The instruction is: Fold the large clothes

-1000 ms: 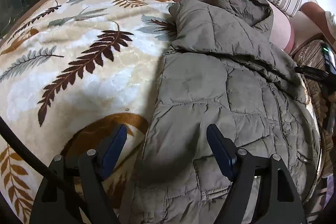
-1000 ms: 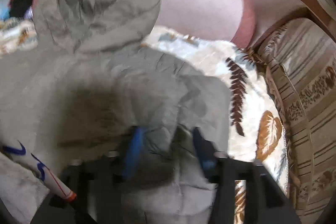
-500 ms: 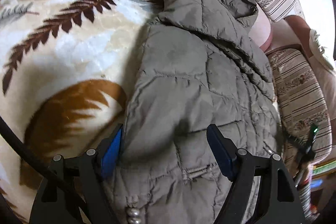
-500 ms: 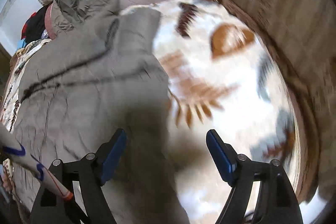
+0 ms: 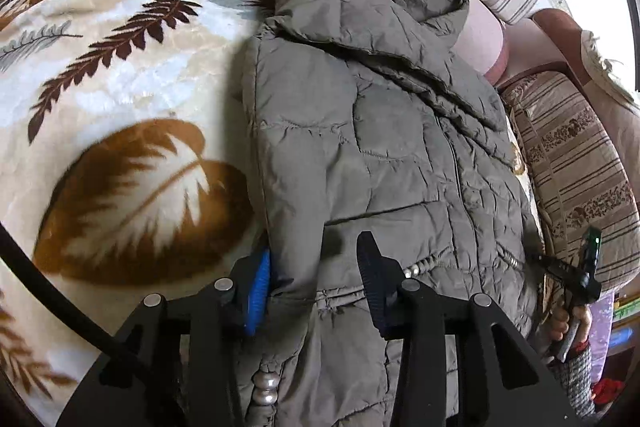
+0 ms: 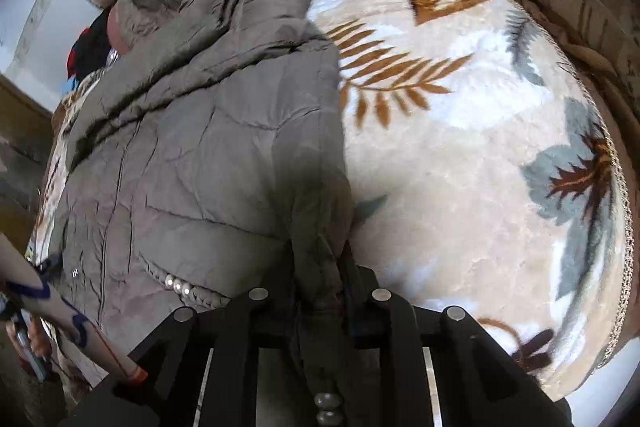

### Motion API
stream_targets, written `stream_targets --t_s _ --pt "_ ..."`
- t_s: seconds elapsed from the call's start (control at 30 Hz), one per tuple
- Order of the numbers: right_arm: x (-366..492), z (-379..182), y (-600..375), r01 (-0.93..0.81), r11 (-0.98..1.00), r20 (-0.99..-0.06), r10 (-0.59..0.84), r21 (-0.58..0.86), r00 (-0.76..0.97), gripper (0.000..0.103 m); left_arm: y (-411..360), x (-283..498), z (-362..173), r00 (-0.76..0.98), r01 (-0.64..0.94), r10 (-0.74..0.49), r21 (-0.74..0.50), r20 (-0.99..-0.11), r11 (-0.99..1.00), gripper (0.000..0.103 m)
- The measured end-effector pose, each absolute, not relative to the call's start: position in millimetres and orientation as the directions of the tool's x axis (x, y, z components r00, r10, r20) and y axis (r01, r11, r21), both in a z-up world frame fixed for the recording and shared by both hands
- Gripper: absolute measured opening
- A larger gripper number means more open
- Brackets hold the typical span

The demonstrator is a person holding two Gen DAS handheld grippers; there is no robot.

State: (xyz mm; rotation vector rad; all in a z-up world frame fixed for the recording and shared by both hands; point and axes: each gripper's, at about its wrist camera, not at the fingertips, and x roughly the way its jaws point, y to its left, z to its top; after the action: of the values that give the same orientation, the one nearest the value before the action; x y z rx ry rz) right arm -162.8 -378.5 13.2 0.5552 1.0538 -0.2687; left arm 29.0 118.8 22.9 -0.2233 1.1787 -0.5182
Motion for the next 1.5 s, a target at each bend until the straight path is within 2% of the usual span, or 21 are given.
stream_targets --t_s 0.13,0.33,0.47,0.57,0.63,0.67,0.7,0.73,0.83,0.9,1.07,1.13,1.27,1.4,1.5 --pt "-158 8 -392 0.481 0.815 -0.875 0.064 0.323 0.479 0.018 108 27 19 0.332 0.261 -0.381 -0.304 -0.863 0.916 0.039" --pt "-164 13 -373 0.421 0.852 -0.874 0.083 0.311 0.479 0.018 122 46 18 0.340 0.199 -0.283 -0.226 -0.897 0.954 0.040" --pt "-164 14 -358 0.405 0.884 -0.885 0.023 0.236 0.465 0.019 123 39 21 0.353 0.192 -0.263 -0.206 -0.898 0.960 0.040" --pt "-164 15 -358 0.421 0.882 -0.886 -0.008 0.212 0.463 0.025 123 25 38 0.397 0.210 -0.246 -0.173 -0.884 0.962 0.041" --pt "-167 18 -357 0.433 0.883 -0.889 -0.039 0.183 0.455 0.036 124 15 56 0.443 0.223 -0.242 -0.156 -0.863 0.962 0.045" --pt "-171 21 -356 0.436 0.882 -0.888 -0.044 0.181 0.458 0.049 124 9 68 0.475 0.226 -0.237 -0.142 -0.848 0.964 0.047" --pt "-174 23 -355 0.434 0.880 -0.884 -0.036 0.193 0.466 0.052 124 4 79 0.505 0.230 -0.236 -0.134 -0.831 0.964 0.052" --pt "-180 26 -351 0.431 0.878 -0.878 -0.027 0.207 0.478 0.052 124 0 88 0.528 0.233 -0.238 -0.131 -0.815 0.964 0.056" --pt "-190 30 -337 0.415 0.891 -0.872 -0.046 0.185 0.487 0.052 120 -14 114 0.583 0.249 -0.260 -0.135 -0.769 0.959 0.059" --pt "-194 33 -329 0.417 0.902 -0.880 -0.106 0.111 0.463 0.052 115 -28 130 0.604 0.265 -0.277 -0.139 -0.748 0.954 0.060" --pt "-214 80 -326 0.417 0.898 -0.826 -0.128 0.138 0.549 0.053 108 -56 167 0.654 0.316 -0.319 -0.135 -0.686 0.939 0.066" --pt "-220 106 -323 0.397 0.906 -0.797 -0.130 0.146 0.590 0.053 103 -60 181 0.670 0.338 -0.339 -0.135 -0.661 0.931 0.072" --pt "-209 152 -308 0.335 0.932 -0.765 -0.112 0.140 0.634 0.054 86 -52 201 0.685 0.368 -0.358 -0.123 -0.635 0.922 0.074" --pt "-174 190 -287 0.293 0.951 -0.744 -0.128 0.095 0.656 0.066 74 -29 202 0.692 0.367 -0.365 -0.131 -0.623 0.921 0.078" --pt "-140 205 -282 0.274 0.952 -0.745 -0.085 0.135 0.661 0.066 64 -1 183 0.705 0.338 -0.340 -0.126 -0.623 0.933 0.078"
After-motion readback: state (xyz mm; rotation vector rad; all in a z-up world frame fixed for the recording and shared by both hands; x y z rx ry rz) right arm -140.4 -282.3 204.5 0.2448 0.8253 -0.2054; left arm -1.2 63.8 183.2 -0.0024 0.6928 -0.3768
